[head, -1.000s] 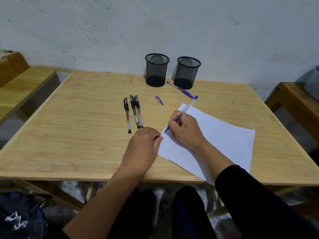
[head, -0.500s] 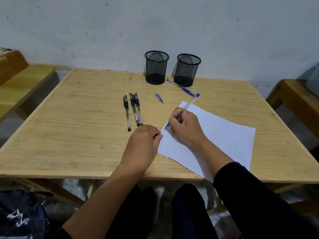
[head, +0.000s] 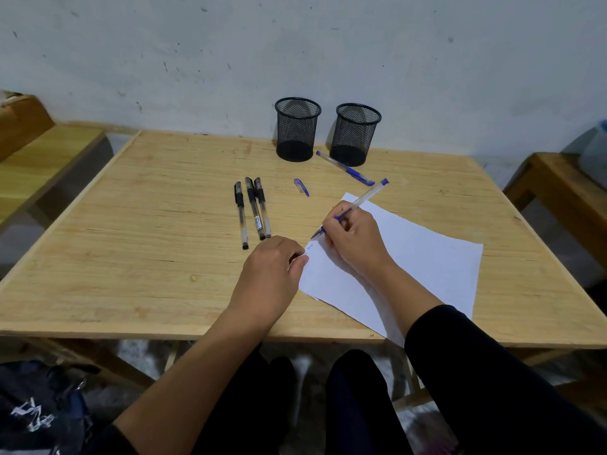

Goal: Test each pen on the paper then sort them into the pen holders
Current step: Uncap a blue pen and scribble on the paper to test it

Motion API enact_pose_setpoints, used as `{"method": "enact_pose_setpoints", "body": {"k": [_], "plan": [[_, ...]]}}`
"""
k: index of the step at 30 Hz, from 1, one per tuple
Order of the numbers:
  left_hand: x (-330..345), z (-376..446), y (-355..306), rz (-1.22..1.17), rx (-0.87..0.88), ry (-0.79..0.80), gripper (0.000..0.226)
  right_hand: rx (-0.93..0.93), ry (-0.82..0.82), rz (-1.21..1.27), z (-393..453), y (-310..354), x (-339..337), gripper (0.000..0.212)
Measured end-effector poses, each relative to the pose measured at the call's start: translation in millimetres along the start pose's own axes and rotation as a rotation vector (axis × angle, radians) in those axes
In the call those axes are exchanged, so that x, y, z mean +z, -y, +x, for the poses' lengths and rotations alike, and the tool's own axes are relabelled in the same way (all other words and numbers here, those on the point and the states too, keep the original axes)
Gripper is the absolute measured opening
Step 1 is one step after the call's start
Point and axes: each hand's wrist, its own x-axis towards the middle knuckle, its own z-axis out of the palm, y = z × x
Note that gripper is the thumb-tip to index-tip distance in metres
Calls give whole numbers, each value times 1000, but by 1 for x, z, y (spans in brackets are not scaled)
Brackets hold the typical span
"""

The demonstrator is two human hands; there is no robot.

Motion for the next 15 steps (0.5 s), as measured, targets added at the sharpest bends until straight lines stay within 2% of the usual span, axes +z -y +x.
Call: {"method": "enact_pose_setpoints", "body": {"k": [4,8,15], "plan": [[-6,12,-4,-24,2,-10,16,127,-131,287,6,8,-9,12],[-9,57,-8,-10,16,-65,20,203,-185,308,21,14,-19,9],[13,139,12,176,15,124,36,289,-155,498,39,21,-29,18]]}}
